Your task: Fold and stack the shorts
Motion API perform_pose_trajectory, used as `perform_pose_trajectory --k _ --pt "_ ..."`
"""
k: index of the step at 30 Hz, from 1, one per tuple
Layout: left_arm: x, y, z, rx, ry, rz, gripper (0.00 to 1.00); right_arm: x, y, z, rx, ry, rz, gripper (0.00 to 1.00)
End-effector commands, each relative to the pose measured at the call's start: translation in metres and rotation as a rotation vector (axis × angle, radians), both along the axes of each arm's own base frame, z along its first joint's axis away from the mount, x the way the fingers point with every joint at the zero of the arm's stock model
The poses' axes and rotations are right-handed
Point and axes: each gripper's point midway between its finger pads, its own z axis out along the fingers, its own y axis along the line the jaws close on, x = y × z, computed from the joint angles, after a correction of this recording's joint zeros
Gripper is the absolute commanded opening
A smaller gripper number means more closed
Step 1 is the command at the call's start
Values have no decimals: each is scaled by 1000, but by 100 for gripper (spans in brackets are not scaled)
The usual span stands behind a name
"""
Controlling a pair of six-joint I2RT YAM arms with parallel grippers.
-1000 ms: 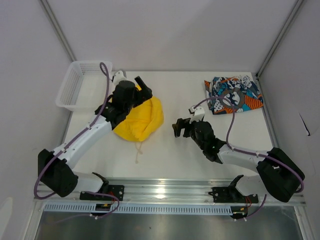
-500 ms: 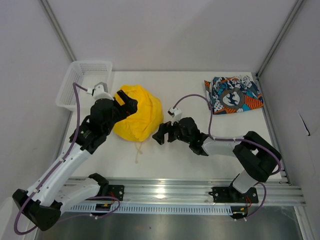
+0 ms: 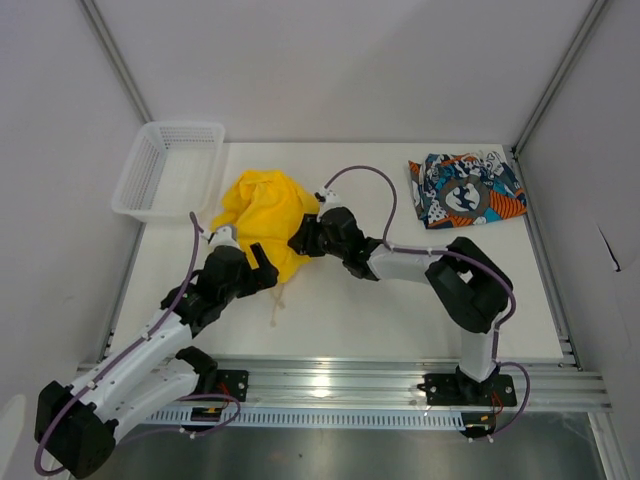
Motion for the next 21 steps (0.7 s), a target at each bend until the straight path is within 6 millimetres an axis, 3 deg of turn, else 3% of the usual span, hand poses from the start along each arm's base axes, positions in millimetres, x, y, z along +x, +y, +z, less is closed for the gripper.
perform_pose_trajectory --k 1,3,4,7,14,15,19,21 --pt "1 -21 23 -85 -110 -86 94 14 1 -12 -26 63 -36 28" --pt "-7 -26 16 -74 -113 -128 94 24 -11 -10 -19 73 -64 6" --pt "-8 -29 19 -82 -134 -141 93 23 -19 -7 -18 71 -75 0" --pt "-16 -40 8 -53 -130 -195 90 27 -43 4 -6 53 -124 0" --pt "-14 -76 -10 109 -170 -322 88 2 -88 13 -40 13 -177 0" --pt "-20 -86 -12 145 -182 -375 88 0 -91 13 -42 9 -176 0" --pt "-15 -109 -6 260 -215 -396 88 -8 -94 17 -16 -12 -157 0" --pt "-11 -117 -14 318 -206 -389 88 -11 -94 22 8 -28 -153 0"
